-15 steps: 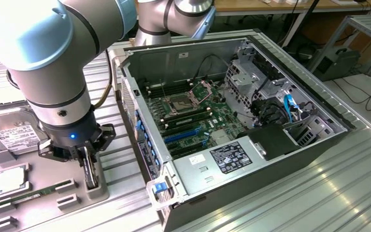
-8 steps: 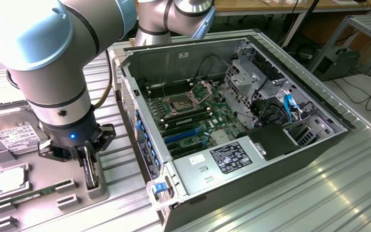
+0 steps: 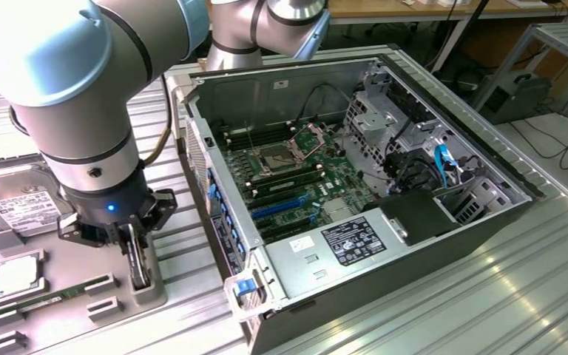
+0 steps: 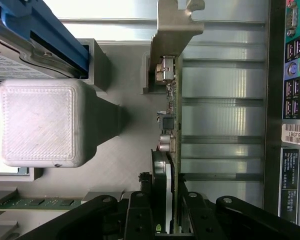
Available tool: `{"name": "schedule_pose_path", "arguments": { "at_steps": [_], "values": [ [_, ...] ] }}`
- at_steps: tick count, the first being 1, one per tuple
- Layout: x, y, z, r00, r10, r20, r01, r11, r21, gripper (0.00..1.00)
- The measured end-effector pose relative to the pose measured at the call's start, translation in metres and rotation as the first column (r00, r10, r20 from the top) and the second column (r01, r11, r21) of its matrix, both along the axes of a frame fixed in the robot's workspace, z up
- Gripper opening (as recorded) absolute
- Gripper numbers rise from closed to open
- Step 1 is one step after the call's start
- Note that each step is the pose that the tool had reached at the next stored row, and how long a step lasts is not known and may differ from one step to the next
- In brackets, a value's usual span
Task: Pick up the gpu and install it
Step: 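Pick up the gpu and move the gpu toward the slot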
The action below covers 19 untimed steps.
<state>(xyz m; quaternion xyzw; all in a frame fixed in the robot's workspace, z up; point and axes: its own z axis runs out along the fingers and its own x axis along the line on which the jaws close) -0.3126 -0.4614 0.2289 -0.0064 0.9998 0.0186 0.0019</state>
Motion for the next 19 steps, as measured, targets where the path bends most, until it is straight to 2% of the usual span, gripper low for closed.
{"name": "schedule_pose_path", "arguments": {
  "at_steps": [11,13,14,18,19],
  "values": [
    [0.0,0.0,0.018,1.0,0.0,0.0001,0.0,1.0,0.0,0.28],
    [0.0,0.0,0.0341,1.0,0.0,0.0,0.0,1.0,0.0001,0.28],
    [0.0,0.0,0.0493,1.0,0.0,0.0001,0.0,1.0,0.0,0.28],
    [0.0,0.0,0.0923,1.0,0.0,-0.0001,0.0,1.0,0.0,0.28],
    [0.0,0.0,0.0967,1.0,0.0,0.0,0.0,1.0,0.0,0.28]
  ]
}}
